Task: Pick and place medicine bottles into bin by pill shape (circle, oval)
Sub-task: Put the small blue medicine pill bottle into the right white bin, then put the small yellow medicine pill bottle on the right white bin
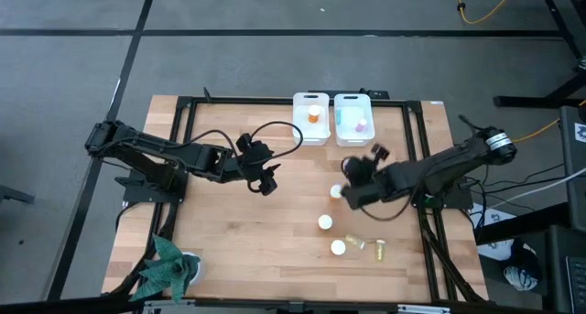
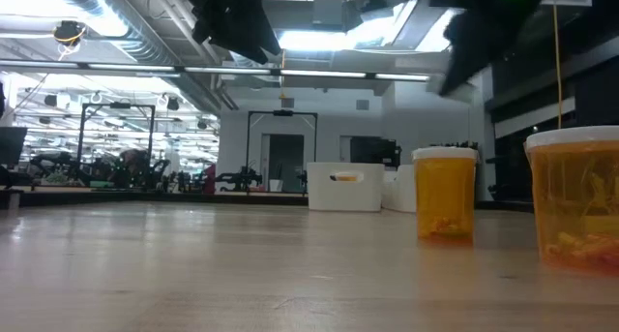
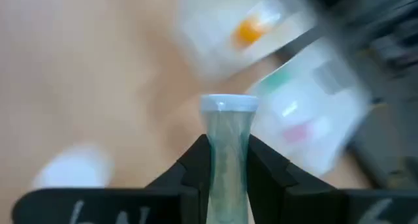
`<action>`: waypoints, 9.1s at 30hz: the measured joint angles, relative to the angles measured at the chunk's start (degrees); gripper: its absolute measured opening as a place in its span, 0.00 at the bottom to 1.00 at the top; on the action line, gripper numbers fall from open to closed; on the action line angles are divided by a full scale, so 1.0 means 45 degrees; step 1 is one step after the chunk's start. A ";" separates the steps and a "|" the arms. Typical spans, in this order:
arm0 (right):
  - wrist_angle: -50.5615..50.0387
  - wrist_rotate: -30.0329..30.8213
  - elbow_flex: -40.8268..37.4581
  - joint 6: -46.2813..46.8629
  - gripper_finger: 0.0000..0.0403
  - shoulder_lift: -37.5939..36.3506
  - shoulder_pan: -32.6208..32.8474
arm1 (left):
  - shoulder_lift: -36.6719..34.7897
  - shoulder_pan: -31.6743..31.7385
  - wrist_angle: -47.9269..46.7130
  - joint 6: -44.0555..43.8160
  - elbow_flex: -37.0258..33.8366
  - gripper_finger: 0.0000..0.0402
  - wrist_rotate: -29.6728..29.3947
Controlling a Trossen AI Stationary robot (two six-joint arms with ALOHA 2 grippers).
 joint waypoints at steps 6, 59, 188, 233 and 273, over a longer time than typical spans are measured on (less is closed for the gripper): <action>0.1290 0.0296 0.0099 -0.1659 0.19 -0.0387 -0.3091 | 0.0000 0.0000 0.0000 -0.0006 0.0000 0.50 -0.0005; 0.0789 -0.8507 -0.1515 0.2996 0.46 -0.3683 0.0593 | 0.0000 0.0005 -0.0004 0.0005 0.0000 0.50 -0.0005; 0.7370 -0.8730 -0.1884 -0.6243 0.49 0.1174 -1.2385 | 0.0000 0.0029 0.0049 -0.0010 0.0000 0.50 -0.0005; 0.5271 -0.8854 -0.1884 0.1338 0.46 0.2479 0.4238 | 0.0000 0.0029 0.0039 -0.0004 0.0000 0.50 -0.0010; 0.0093 0.0452 -0.1889 -0.0436 0.27 0.0032 0.0821 | 0.0000 0.0029 -0.0003 -0.0005 0.0000 0.50 -0.0010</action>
